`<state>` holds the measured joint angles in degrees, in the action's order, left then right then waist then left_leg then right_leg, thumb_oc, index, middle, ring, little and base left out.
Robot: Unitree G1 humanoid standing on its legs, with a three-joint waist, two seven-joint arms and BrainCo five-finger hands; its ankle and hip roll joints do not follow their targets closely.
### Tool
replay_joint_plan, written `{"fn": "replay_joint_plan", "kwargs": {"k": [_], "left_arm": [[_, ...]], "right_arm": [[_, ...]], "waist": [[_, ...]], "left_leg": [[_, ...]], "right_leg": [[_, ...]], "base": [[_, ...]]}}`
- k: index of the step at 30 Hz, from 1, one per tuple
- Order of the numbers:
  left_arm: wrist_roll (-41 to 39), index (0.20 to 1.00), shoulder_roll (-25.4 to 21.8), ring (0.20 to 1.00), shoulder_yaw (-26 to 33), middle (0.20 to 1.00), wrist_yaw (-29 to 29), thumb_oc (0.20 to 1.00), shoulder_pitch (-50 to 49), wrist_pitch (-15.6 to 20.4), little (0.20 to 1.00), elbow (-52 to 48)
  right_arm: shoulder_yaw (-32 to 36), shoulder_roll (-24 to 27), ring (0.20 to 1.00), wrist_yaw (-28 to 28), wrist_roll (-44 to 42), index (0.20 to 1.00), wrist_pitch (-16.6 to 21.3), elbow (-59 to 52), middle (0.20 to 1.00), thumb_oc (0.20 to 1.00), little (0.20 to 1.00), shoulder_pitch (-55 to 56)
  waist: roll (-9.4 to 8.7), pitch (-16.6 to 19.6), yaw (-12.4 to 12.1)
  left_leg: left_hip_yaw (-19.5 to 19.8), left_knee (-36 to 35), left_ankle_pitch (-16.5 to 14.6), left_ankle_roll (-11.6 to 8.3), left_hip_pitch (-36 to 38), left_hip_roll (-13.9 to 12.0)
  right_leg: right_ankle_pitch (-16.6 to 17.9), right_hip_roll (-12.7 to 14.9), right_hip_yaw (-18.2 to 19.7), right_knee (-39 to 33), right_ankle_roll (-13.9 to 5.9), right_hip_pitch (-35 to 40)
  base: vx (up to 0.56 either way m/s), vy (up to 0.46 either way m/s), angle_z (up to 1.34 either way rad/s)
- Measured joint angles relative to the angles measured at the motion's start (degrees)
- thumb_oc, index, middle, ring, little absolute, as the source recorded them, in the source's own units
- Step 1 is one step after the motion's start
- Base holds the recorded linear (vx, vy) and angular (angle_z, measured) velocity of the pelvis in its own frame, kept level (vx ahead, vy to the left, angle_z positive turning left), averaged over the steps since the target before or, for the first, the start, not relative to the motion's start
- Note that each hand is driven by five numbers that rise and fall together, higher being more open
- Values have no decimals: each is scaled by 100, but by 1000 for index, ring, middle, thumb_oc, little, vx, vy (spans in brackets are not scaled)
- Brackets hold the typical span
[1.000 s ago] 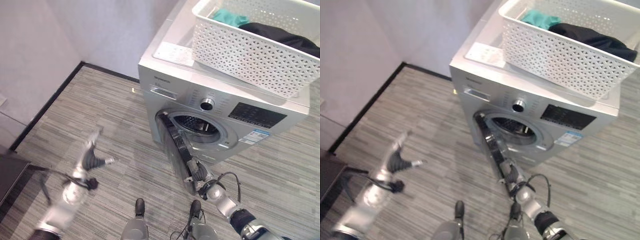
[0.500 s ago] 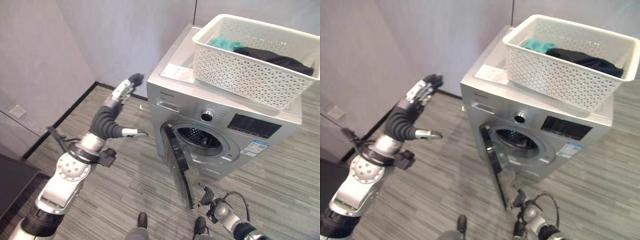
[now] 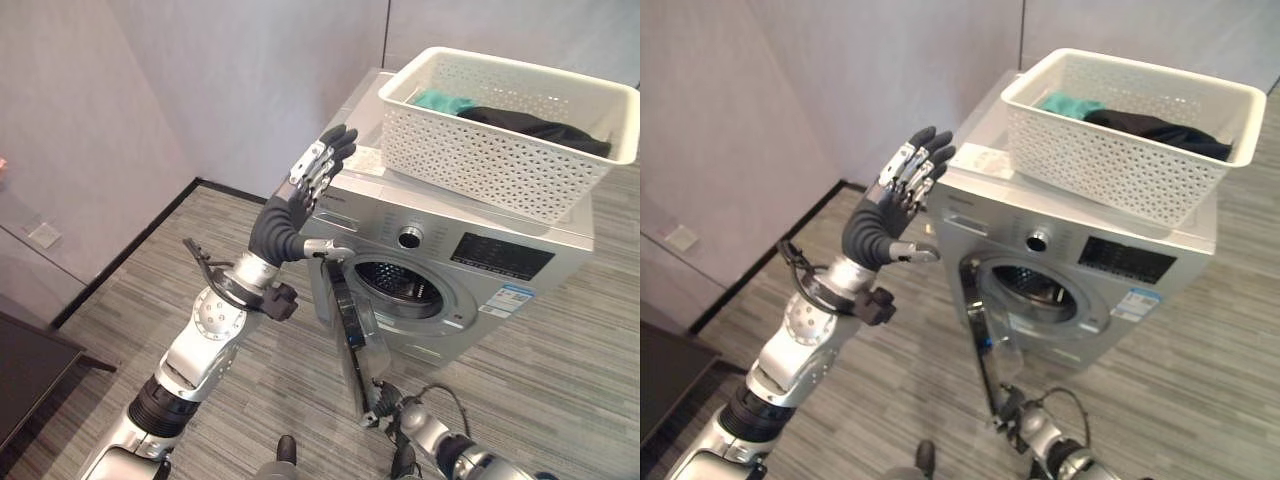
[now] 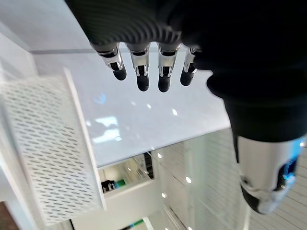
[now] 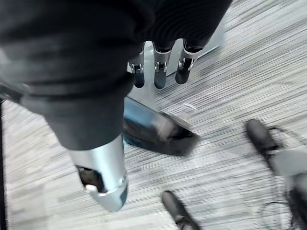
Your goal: Grab the laundry basket,head to the washer,open it,put in the laundry and shut it.
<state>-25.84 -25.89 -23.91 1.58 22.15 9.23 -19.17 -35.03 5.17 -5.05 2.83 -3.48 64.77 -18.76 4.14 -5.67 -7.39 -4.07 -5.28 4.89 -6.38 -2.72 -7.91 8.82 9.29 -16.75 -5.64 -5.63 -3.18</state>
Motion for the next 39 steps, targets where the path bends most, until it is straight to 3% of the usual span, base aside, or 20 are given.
{"fn": "replay_joint_plan", "kwargs": {"k": [6,9,11,13,17,22,23,25,27,28,30,33,36,39], "left_arm": [[245,1000,-28,1000,-157,1000,10,1000,-23,-109,1000,255],[363,1000,236,1000,-248,1000,57,1000,-7,-162,1000,305],[424,1000,248,1000,-406,1000,67,1000,15,-169,1000,324],[658,1000,201,1000,-450,1000,132,1000,82,-140,1000,325],[1025,1000,-126,1000,-505,1000,191,1000,254,274,1000,120],[428,1000,39,1000,-638,1000,29,1000,259,498,1000,-130],[-260,1000,753,1000,-896,1000,-146,1000,128,697,1000,448],[-1109,1000,1524,1000,-1201,1000,-296,1000,-132,541,1000,1636],[-1530,1000,1474,1000,-1611,1000,-384,1000,-220,132,1000,2305],[-1684,1000,1115,1000,-2117,1000,-592,1000,-222,-248,1000,2482],[-1685,1000,993,1000,-2221,1000,-762,1000,-292,-327,1000,2482],[-1668,1000,1148,1000,-2212,1000,-942,1000,-538,-408,1000,2922],[-1343,1000,1375,1000,-1923,1000,-984,1000,-572,-407,1000,4524],[-356,1000,995,1000,-1763,1000,-896,1000,-604,-372,1000,5407]], "right_arm": [[-52,-136,1000,168,-477,1000,214,-111,1000,1000,1000,-267],[-74,-559,1000,124,-886,1000,244,285,1000,1000,1000,-312],[-27,-866,1000,129,-890,1000,281,657,1000,1000,1000,-356],[1,-823,1000,119,-875,1000,312,782,1000,1000,1000,-277],[-145,-508,1000,75,-731,1000,376,575,1000,1000,1000,64],[-46,-156,1000,4,-224,1000,356,624,1000,1000,1000,364],[71,129,1000,37,28,1000,355,560,1000,1000,1000,531],[228,387,1000,42,143,1000,370,539,1000,1000,1000,618],[416,503,1000,32,144,1000,359,582,1000,1000,1000,554],[555,602,1000,14,140,1000,339,612,1000,1000,1000,446],[828,732,1000,-6,127,1000,348,620,1000,1000,1000,533],[1128,736,1000,-99,6,1000,324,729,1000,1000,1000,729],[1259,727,1000,-131,-169,1000,349,700,1000,1000,1000,799],[1251,758,1000,-135,-216,1000,379,655,1000,1000,1000,949]], "waist": [[101,16,-155],[145,-8,-188],[223,-51,-334],[297,-95,-364],[183,-177,-284],[1,-292,-37],[-95,-333,74],[-240,-336,225],[-354,-324,408],[-406,-333,552],[-399,-331,680],[-397,-320,687],[-393,-291,760],[-404,-299,865]], "left_leg": [[156,3,116,-9,-349,2],[223,3,116,-13,-344,2],[249,3,116,-13,-354,18],[365,3,117,-11,-373,49],[379,3,115,-15,-360,83],[370,3,107,-22,-320,65],[358,4,87,-10,-240,75],[336,3,61,-10,-139,70],[283,1,39,-16,-144,39],[161,0,27,-21,-153,10],[128,0,26,-18,-187,13],[53,1,14,-2,-250,3],[17,1,17,3,-456,9],[-25,1,31,-5,-637,-5]], "right_leg": [[33,-6,-150,2,10,-246],[11,-2,-289,1,-5,-168],[3,13,-313,1,-15,-158],[-37,53,-417,1,-47,-93],[-71,72,-437,2,-92,-62],[-87,54,-437,3,-108,-23],[-88,57,-422,51,-112,48],[-96,55,-396,46,-113,117],[-122,35,-351,20,-68,75],[-109,24,-239,4,-52,-31],[-96,12,-219,4,-70,-68],[-65,-3,-110,15,-35,-178],[-12,4,-75,51,-20,-440],[36,-15,-32,52,-13,-649]], "base": [[-49,9,14],[-22,28,13],[-29,25,12],[-10,23,26],[27,-2,7],[52,-14,0],[36,-35,-7],[14,-25,-9],[3,-6,-24],[-12,14,-36],[-20,16,-16],[-37,7,-9],[-51,22,-12],[-34,28,-8]]}}
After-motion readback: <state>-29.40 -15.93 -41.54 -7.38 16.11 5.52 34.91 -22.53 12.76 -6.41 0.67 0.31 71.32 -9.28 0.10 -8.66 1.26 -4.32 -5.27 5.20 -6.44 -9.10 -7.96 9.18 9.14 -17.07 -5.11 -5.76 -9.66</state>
